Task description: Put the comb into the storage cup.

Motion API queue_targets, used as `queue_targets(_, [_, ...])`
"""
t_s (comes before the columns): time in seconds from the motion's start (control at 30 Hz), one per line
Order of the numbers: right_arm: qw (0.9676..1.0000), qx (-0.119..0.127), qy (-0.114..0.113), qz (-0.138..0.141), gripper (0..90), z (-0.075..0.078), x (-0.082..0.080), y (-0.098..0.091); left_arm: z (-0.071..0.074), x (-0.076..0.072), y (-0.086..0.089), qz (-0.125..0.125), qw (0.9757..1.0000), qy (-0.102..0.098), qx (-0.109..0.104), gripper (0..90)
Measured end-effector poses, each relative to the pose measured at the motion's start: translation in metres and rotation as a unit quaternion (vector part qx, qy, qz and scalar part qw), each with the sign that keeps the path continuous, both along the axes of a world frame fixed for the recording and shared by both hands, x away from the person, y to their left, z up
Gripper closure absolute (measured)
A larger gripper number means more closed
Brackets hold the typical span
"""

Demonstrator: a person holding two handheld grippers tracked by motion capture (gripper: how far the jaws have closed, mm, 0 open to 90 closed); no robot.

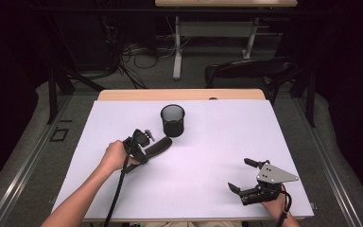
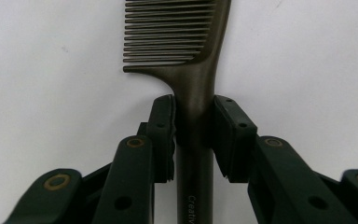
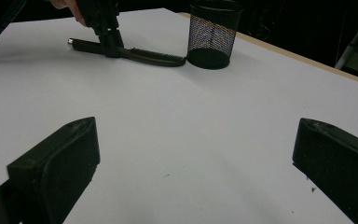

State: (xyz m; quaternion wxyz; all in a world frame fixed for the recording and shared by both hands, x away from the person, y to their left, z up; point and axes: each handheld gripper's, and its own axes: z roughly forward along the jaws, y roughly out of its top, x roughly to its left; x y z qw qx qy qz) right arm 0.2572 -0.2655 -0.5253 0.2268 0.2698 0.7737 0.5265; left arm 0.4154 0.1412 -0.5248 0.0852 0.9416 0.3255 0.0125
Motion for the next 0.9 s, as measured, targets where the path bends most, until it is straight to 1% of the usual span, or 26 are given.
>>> queue_targets(0.13, [1.0000,0.000,0.000,0.000,0.1,0.000,0.000,0.000,0.000,-0.001,0.000,0.000,1.0000,-0.003,0.003,72.5])
queue_targets(0.23, [1.0000,0.000,0.000,0.000,0.1,0.000,0.000,0.000,0.002,-0.002,0.001,-0.001,1.0000,-0.004,-0.003,72.7])
queue_targets(0.4, [1.0000,0.000,-0.001,-0.001,0.1,0.000,0.000,0.000,0.007,-0.005,0.005,0.005,0.9996,-0.018,-0.019,72.7])
queue_targets(0.43, [1.0000,0.000,-0.002,-0.001,0.1,0.000,0.000,0.000,0.008,-0.005,0.006,0.004,0.9996,-0.017,-0.023,72.7])
queue_targets(0.67, [1.0000,-0.001,-0.004,-0.001,0.1,0.000,0.000,-0.001,0.015,-0.012,0.010,0.005,0.9983,-0.032,-0.048,72.7])
queue_targets(0.7, [1.0000,-0.001,-0.003,-0.001,0.1,0.000,0.001,-0.001,0.016,-0.012,0.011,0.003,0.9983,-0.034,-0.048,72.6])
queue_targets(0.77, [1.0000,0.000,-0.001,-0.001,0.1,0.000,0.000,0.000,0.017,-0.015,0.012,0.003,0.9977,-0.038,-0.055,72.7])
queue_targets(0.83, [1.0000,0.000,-0.003,-0.001,0.1,0.000,0.001,-0.001,0.018,-0.017,0.013,0.001,0.9977,-0.041,-0.054,72.6])
queue_targets(0.9, [1.0000,0.000,-0.003,-0.001,0.1,0.000,0.001,-0.001,0.018,-0.019,0.013,0.001,0.9973,-0.044,-0.059,72.7])
